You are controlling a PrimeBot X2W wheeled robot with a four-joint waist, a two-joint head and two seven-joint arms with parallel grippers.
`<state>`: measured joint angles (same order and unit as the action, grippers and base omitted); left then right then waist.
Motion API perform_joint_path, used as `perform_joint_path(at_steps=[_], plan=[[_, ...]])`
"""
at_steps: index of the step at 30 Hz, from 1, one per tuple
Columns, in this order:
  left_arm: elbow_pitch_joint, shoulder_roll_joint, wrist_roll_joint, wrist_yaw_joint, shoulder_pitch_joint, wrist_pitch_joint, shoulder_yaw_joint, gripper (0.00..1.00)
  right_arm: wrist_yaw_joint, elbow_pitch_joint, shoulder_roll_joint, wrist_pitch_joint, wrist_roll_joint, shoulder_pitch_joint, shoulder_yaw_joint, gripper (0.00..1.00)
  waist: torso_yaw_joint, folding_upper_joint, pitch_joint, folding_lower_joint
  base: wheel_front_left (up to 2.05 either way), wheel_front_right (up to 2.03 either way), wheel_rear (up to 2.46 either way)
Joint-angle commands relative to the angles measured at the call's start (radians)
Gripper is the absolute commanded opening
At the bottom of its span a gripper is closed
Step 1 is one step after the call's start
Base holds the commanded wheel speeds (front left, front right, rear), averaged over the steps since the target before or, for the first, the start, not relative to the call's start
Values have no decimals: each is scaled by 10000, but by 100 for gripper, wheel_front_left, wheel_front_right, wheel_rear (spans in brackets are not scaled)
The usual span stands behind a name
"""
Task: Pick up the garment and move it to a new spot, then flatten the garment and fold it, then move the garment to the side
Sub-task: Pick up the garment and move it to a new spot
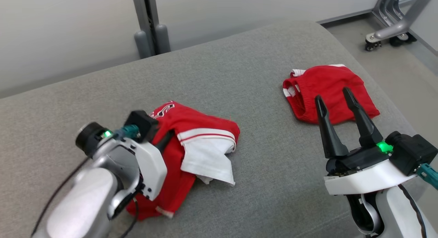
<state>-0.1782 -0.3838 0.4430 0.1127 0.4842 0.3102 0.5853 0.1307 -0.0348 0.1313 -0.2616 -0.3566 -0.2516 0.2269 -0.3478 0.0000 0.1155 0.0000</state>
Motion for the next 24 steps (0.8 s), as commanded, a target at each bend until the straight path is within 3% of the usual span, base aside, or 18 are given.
perform_joint_path(at_steps=[1, 4, 5, 6, 7, 8, 17, 24], plan=[[-619, 232, -216, -85, -112, -405, 183, 5, 3, -13, 14, -47, -27, 102, -12, 100, -181, 0, 212, 0, 0, 0, 0], [-1772, 628, -245, -85, -138, -977, 306, 33, 3, -19, -28, -47, -39, 50, 50, 100, -224, 0, 348, 0, 0, 0, 0], [-1772, 628, -245, -85, -138, -977, 306, 33, 3, -19, -28, -47, -39, 50, 50, 100, -224, 0, 348, 0, 0, 0, 0], [-2146, 818, -156, -77, -129, -1133, 327, 46, 3, -23, -35, -47, -42, 50, 62, 100, -208, 0, 381, 0, 0, 0, 0], [-2498, 947, -161, -56, -81, -1264, 397, 79, 3, -42, -36, -47, -46, 51, 81, 100, -185, 0, 410, 0, 0, 0, 0], [-2774, 1042, -235, -36, 24, -1408, 479, 100, 3, -65, -30, -47, -42, 50, 113, 100, -158, 0, 436, 0, 0, 0, 0], [-3519, 1496, -222, 69, 719, -2404, 687, 100, 3, -136, 156, -47, 59, 50, 34, 100, 555, 0, 270, 0, 0, 0, 0], [-2239, 965, 302, 20, 384, -2273, 277, 100, 3, -163, 339, -47, 142, 201, -139, 100, 1186, 0, -167, 0, 0, 0, 0]])
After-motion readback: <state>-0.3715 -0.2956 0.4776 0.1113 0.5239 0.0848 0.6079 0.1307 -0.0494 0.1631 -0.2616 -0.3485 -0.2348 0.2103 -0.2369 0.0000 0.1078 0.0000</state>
